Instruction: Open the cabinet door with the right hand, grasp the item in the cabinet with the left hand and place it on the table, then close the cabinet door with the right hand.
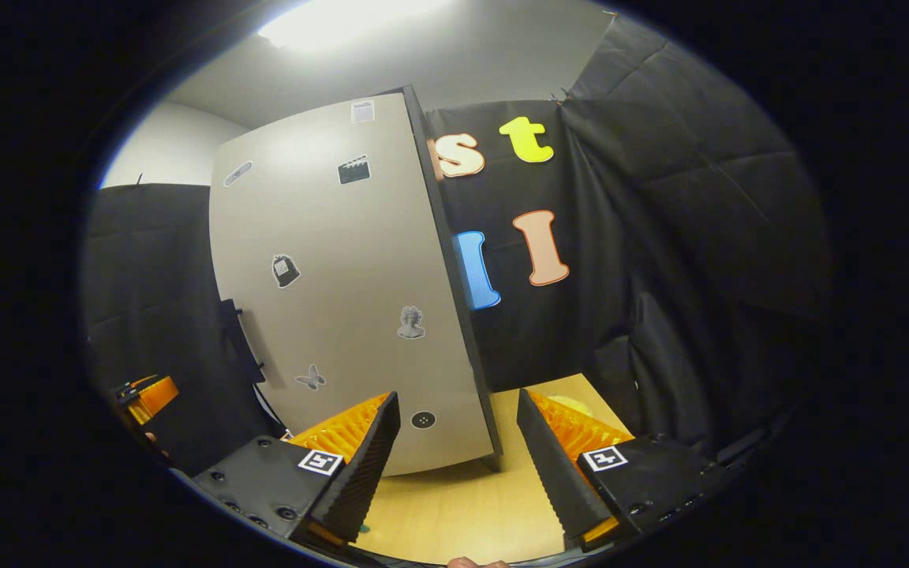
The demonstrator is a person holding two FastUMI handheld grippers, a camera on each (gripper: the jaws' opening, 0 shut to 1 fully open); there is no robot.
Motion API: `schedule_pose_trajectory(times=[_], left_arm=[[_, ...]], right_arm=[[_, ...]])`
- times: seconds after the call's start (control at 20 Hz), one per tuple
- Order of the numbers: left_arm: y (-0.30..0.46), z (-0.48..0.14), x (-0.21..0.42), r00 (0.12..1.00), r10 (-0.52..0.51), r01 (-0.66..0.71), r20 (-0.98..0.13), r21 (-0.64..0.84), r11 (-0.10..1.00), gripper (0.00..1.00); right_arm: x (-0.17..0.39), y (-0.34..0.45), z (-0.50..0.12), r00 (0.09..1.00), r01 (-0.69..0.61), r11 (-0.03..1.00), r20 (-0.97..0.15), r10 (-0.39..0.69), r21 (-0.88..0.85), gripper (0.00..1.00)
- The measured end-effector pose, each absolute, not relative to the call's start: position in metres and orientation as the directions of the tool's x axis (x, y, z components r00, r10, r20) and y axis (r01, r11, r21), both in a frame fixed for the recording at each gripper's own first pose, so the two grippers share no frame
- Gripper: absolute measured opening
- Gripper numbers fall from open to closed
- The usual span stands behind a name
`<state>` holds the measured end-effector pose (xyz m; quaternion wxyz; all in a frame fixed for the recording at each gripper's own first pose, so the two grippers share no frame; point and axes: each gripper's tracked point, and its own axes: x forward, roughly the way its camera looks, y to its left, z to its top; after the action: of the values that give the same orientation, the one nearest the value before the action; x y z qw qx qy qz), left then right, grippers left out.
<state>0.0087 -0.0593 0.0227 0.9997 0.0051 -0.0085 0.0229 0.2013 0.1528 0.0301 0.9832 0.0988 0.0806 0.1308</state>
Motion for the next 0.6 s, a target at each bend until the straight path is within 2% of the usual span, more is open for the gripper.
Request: schedule_pose_trajectory(times=[0.2,0.3,0.45,0.6], left_arm=[[-0.093,0.013,-0.001,0.995,0.104,-0.105,-0.009,-0.053,0.993,0.90],[-0.112,0.011,-0.007,0.996,0.084,-0.086,-0.030,-0.078,0.993,0.90],[-0.107,0.020,-0.016,0.994,0.111,-0.112,-0.022,-0.056,0.992,0.90],[-0.098,0.031,-0.019,0.989,0.148,-0.148,-0.005,-0.048,0.988,0.90]], right_arm=[[0.190,0.126,0.033,0.952,-0.279,0.952,-0.095,0.291,0.122,0.96],[0.182,0.118,0.039,0.953,-0.290,0.952,-0.066,0.297,0.103,0.96],[0.178,0.111,0.046,0.953,-0.298,0.952,-0.029,0.300,0.065,0.96],[0.177,0.117,0.043,0.944,-0.326,0.944,-0.042,0.329,0.051,0.96]])
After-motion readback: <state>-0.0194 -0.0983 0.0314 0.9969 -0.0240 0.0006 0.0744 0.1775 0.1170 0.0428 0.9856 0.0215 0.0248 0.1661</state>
